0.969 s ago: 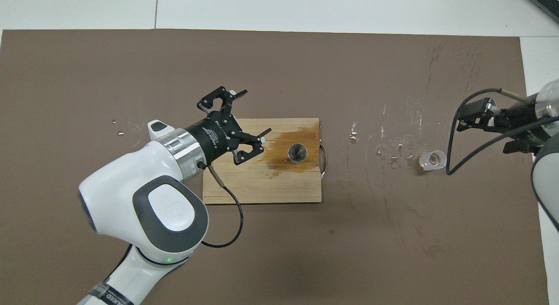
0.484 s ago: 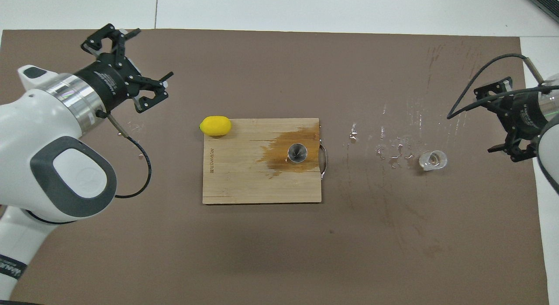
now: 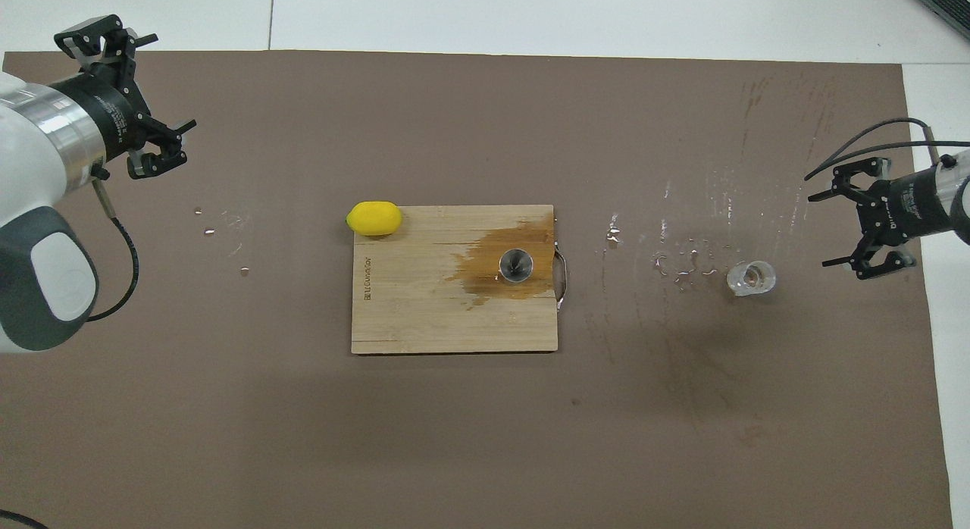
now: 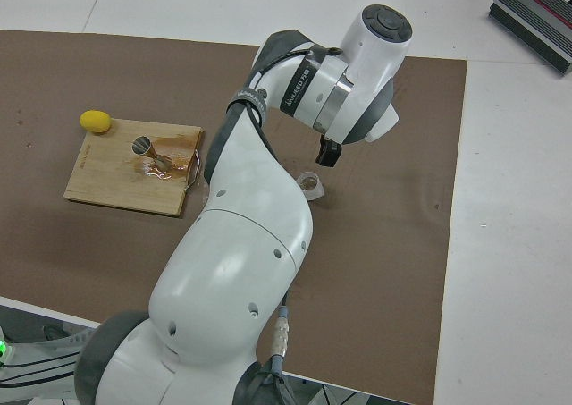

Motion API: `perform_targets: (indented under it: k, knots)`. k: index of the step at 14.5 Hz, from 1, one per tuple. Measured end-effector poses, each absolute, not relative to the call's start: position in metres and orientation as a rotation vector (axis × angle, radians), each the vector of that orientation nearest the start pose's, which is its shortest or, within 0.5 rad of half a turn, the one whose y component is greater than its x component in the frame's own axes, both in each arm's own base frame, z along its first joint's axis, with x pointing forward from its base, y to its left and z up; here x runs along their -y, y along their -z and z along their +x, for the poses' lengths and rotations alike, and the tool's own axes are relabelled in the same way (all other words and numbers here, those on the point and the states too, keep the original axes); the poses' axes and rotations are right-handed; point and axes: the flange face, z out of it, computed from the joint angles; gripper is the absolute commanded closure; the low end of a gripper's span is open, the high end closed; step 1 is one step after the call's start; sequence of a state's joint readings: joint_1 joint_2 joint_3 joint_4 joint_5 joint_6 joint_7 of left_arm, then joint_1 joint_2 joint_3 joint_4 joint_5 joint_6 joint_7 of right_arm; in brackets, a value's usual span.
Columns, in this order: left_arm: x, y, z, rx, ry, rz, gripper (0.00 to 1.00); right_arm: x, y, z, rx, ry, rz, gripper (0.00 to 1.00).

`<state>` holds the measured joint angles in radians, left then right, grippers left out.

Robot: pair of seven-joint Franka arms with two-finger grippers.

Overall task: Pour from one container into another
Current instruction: 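Open the left gripper and withdraw while the right gripper reaches the glass, then grasp the clear glass cup with the right gripper and lift it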

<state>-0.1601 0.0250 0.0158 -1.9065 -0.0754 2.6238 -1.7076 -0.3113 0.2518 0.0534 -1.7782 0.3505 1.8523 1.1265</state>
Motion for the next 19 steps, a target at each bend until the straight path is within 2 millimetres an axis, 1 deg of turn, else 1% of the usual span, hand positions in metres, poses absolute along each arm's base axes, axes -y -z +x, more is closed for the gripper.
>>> perform_targets:
  k: [1, 3, 5, 7, 8, 9, 10, 11, 13, 14, 15, 17, 18, 19]
  knots:
    - [0.083, -0.563, 0.609, -1.801, -0.493, 1.822, 0.00, 0.137, -0.389, 0.594, -1.981, -0.463, -2.058, 0.01]
    - [0.068, -0.560, 0.608, -1.710, -0.517, 2.058, 0.00, 0.140, -0.364, 0.589, -1.981, -0.470, -2.038, 0.01]
    - [0.046, -0.552, 0.606, -1.547, -0.520, 2.317, 0.00, 0.144, -0.341, 0.582, -1.952, -0.518, -2.008, 0.01]
    - [0.020, -0.544, 0.599, -1.341, -0.473, 2.573, 0.00, 0.156, -0.313, 0.573, -1.913, -0.577, -1.980, 0.01]
    - [0.008, -0.541, 0.594, -1.215, -0.434, 2.693, 0.00, 0.163, -0.298, 0.569, -1.887, -0.602, -1.971, 0.01]
    - [-0.001, -0.539, 0.588, -1.057, -0.382, 2.810, 0.00, 0.168, -0.285, 0.566, -1.864, -0.621, -1.963, 0.01]
    - [-0.004, -0.537, 0.581, -0.878, -0.321, 2.913, 0.00, 0.169, -0.275, 0.565, -1.851, -0.637, -1.954, 0.01]
    - [-0.006, -0.536, 0.574, -0.677, -0.257, 2.998, 0.00, 0.166, -0.269, 0.564, -1.841, -0.653, -1.941, 0.04]
    - [-0.010, -0.536, 0.561, -0.301, -0.141, 3.094, 0.00, 0.156, -0.260, 0.560, -1.805, -0.683, -1.930, 0.04]
    - [-0.012, -0.540, 0.555, -0.168, -0.090, 3.111, 0.00, 0.150, -0.256, 0.556, -1.786, -0.699, -1.918, 0.04]
    - [-0.012, -0.549, 0.549, -0.086, -0.042, 3.116, 0.00, 0.145, -0.252, 0.552, -1.776, -0.715, -1.903, 0.05]
    - [-0.009, -0.580, 0.540, -0.010, 0.017, 3.117, 0.00, 0.140, -0.249, 0.549, -1.769, -0.730, -1.894, 0.15]
    - [-0.005, -0.597, 0.537, 0.012, 0.030, 3.117, 0.00, 0.137, -0.249, 0.549, -1.764, -0.734, -1.884, 0.35]
    - [0.000, -0.609, 0.535, 0.035, 0.035, 3.118, 0.00, 0.134, -0.249, 0.549, -1.761, -0.736, -1.863, 0.66]
